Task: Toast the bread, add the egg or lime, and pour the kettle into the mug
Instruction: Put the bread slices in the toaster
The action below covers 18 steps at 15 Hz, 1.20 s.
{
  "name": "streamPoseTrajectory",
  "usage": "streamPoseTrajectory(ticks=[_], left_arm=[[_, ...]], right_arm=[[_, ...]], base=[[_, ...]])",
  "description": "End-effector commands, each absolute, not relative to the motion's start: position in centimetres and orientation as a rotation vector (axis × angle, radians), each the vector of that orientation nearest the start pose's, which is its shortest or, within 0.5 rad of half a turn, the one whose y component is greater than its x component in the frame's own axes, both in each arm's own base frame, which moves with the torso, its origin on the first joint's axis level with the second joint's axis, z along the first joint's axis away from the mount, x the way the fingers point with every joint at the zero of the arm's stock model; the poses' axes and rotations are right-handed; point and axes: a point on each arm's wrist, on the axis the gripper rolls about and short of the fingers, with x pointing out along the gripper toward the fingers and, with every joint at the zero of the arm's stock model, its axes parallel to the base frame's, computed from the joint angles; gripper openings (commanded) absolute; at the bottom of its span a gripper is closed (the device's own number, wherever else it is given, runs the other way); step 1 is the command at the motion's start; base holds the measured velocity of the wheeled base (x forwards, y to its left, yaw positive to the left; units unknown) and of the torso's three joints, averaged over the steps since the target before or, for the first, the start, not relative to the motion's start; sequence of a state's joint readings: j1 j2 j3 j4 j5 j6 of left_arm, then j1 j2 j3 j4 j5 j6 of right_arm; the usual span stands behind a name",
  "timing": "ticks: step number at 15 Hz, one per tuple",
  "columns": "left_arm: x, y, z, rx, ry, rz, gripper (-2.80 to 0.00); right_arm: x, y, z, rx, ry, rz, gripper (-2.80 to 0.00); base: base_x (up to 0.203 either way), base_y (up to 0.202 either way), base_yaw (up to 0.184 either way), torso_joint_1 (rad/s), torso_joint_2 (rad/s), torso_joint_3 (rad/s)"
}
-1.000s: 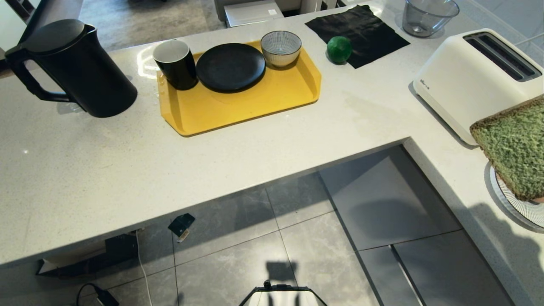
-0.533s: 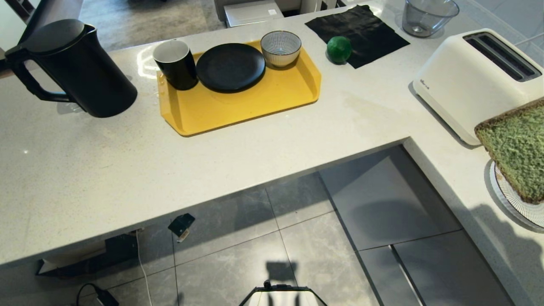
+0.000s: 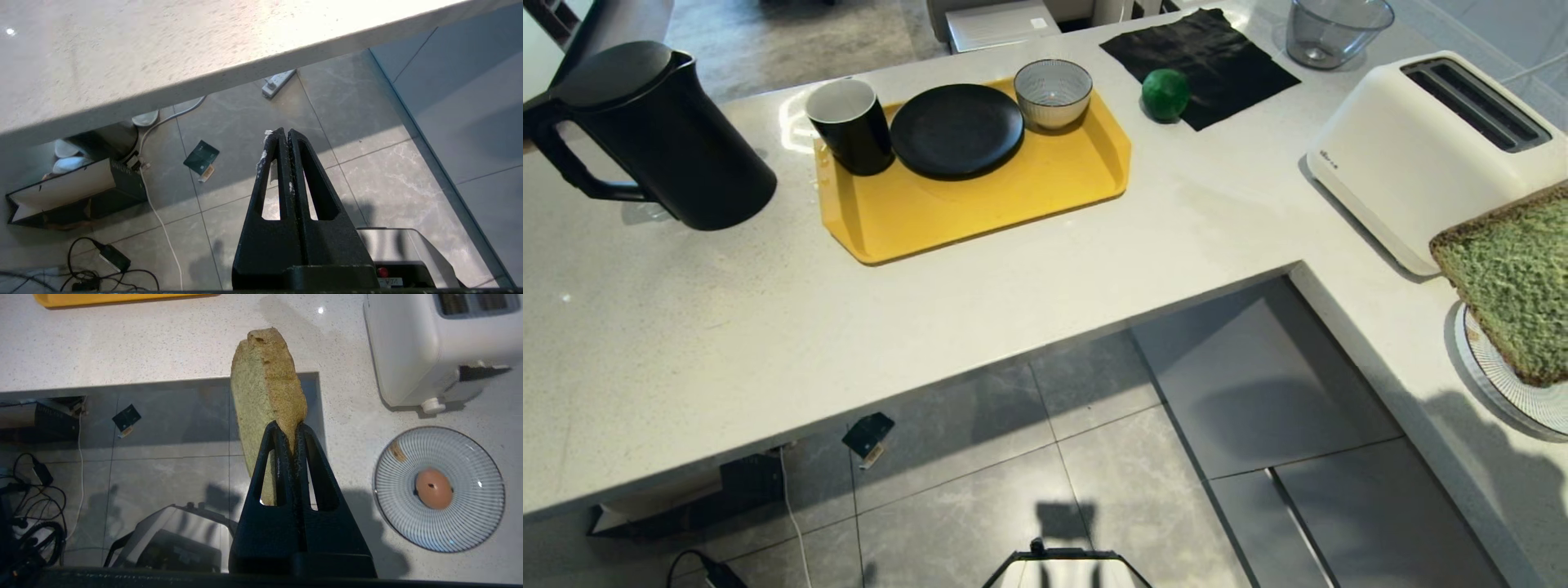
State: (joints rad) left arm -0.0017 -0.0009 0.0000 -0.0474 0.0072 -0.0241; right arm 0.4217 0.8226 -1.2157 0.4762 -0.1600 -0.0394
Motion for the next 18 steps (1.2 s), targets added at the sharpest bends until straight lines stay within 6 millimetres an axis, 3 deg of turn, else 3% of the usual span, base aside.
streamPoseTrajectory(ticks=[1,11,18], left_arm=[[-2.18,0.02,7.61,-0.025,-0.034,0.006,-2.8],[-2.18,0.02,7.61,-0.025,-0.034,0.006,-2.8],[-2.18,0.02,7.61,-0.025,-0.034,0.006,-2.8]], right_arm=[[2.95,0.93,34.76,-0.064,0.079,0.262,-2.8],[2.68,1.03,34.65,-0.059,0.073,0.352,-2.8],[3.39,1.68,35.19,-0.097,0.027,0.49,-2.8]], base=[[0.004,0.001,-0.097,0.002,0.0,0.007],[0.003,0.008,-0.157,0.003,0.0,0.003],[0.0,0.0,0.0,0.0,0.0,0.0]])
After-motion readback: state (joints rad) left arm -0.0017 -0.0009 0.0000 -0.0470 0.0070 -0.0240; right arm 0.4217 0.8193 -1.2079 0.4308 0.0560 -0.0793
